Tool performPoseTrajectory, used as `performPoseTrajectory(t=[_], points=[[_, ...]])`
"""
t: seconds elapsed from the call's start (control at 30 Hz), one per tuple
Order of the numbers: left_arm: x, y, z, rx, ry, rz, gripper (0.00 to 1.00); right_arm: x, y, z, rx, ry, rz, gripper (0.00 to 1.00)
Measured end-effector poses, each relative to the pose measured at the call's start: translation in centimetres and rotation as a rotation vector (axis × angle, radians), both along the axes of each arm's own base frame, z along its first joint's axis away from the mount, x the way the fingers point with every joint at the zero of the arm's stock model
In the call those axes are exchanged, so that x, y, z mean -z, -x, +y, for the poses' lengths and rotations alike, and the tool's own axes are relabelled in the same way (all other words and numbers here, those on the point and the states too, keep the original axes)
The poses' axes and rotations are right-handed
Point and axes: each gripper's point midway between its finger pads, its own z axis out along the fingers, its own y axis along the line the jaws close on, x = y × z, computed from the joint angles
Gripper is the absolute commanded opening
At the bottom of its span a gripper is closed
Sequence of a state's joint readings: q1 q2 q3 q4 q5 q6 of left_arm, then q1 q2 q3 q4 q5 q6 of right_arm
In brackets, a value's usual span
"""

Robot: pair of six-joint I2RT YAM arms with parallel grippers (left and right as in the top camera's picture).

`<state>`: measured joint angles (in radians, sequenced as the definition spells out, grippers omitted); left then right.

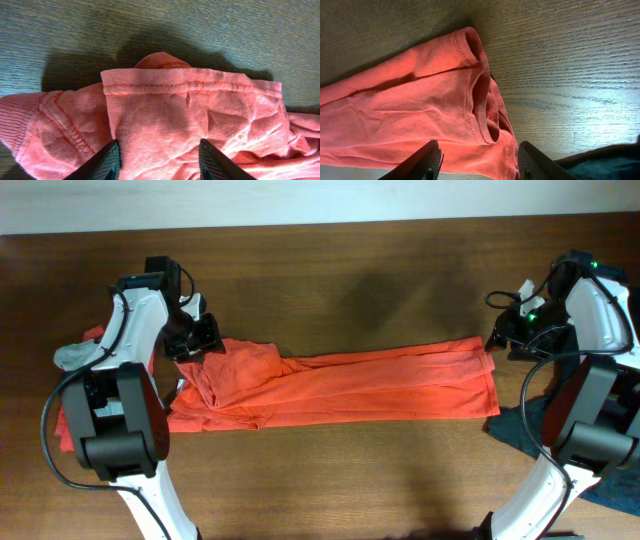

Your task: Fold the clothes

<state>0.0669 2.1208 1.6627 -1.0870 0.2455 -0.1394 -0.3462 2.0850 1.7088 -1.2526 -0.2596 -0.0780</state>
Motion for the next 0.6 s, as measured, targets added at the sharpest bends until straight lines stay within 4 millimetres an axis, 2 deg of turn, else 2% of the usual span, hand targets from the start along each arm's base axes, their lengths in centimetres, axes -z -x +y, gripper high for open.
performPoseTrajectory(t=[0.13, 0.23, 0.27, 0.3, 0.6], points=[[0.1, 0.1, -0.2, 0.0, 0.011, 0.004, 0.41, 0.0, 0.0, 0.0, 0.0, 0.0, 0.0, 0.55], [0.8, 1.0, -0.3, 0.002, 0.015, 0.033, 0.17, 0.0, 0.0, 0.0, 0.0, 0.0, 0.0, 0.55], [0.9, 1.2, -0.3, -0.001, 0.016, 0.039, 0.04, 0.0, 0.0, 0.0, 0.0, 0.0, 0.0, 0.55], [1.0, 1.3, -0.3, -0.004, 0.016, 0.044, 0.0, 0.0, 0.0, 0.0, -0.001, 0.0, 0.0, 0.55], [1.0, 1.1, -0.7, -0.003, 0.038, 0.035, 0.01, 0.0, 0.0, 0.0, 0.0, 0.0, 0.0, 0.55]])
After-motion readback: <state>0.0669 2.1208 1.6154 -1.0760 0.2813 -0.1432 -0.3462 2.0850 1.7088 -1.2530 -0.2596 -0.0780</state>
